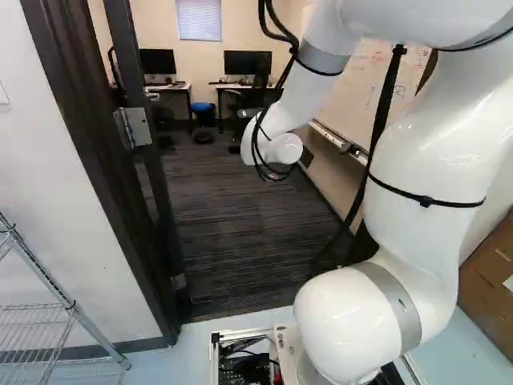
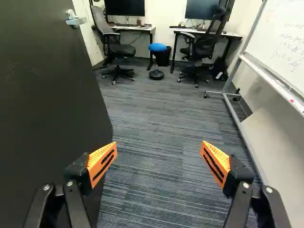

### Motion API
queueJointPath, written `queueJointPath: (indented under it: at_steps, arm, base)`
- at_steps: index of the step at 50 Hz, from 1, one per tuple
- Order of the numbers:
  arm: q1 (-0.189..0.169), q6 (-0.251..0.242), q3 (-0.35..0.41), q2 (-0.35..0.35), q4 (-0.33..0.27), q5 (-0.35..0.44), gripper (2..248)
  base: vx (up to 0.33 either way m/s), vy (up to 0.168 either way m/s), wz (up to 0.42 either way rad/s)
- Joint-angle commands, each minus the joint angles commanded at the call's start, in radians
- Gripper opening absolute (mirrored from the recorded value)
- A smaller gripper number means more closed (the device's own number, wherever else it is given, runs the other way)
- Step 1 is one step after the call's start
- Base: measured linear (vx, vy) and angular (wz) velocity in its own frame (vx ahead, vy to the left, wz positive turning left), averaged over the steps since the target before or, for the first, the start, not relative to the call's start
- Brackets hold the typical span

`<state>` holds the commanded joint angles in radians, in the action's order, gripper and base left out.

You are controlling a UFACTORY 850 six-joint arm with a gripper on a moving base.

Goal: Open the door and move inside

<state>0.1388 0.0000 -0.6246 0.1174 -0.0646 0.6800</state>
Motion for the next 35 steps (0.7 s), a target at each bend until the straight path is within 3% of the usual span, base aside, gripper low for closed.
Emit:
queueJointPath:
  at_steps: [35]
  arm:
    - [-0.109, 0.0, 0.125, -0.119, -0.075, 0.0, 247]
  base:
    - [0.0, 0.0, 0.0]
